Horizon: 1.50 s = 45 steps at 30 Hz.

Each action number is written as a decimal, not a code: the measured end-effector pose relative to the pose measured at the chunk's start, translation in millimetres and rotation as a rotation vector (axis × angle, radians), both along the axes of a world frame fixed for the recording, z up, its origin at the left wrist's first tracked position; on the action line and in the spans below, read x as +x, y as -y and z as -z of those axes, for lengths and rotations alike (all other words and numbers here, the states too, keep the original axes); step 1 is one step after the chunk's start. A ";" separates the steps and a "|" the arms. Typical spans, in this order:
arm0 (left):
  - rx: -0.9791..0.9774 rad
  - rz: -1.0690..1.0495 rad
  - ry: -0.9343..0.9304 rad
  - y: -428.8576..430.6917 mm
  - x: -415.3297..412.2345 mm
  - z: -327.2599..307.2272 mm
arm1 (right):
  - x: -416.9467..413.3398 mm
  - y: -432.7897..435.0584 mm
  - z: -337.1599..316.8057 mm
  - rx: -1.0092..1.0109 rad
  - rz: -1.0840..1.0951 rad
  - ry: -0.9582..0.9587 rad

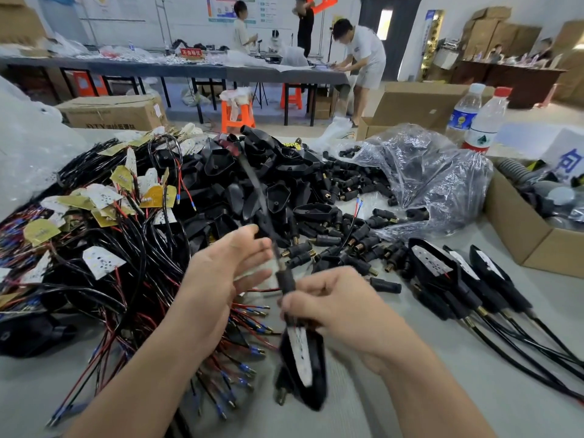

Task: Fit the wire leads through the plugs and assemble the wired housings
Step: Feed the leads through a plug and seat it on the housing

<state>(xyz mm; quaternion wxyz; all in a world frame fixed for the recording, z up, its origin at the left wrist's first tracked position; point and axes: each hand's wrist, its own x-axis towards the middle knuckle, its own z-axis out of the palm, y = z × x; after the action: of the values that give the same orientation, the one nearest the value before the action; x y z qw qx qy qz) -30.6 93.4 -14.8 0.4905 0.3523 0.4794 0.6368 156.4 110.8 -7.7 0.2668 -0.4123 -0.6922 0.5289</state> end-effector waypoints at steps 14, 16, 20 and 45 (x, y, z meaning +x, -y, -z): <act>-0.095 0.244 -0.362 7.0 19.1 7.1 | 2.8 -13.5 2.6 -0.206 0.464 -0.484; -0.072 0.212 -0.378 6.8 18.9 7.1 | 7.5 -16.6 0.5 -0.281 0.437 -0.473; -0.057 0.119 -0.352 4.6 15.7 9.1 | 16.9 -20.5 -5.5 -0.410 0.398 -0.595; 0.065 -0.002 -0.444 3.3 12.1 16.7 | 15.2 -18.0 -3.4 -0.147 0.488 -0.397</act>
<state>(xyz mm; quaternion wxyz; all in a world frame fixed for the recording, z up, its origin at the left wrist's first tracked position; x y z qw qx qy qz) -18.5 90.1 -31.5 0.3607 0.4991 0.5550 0.5593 171.7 128.9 -4.3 0.4849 -0.4731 -0.4673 0.5681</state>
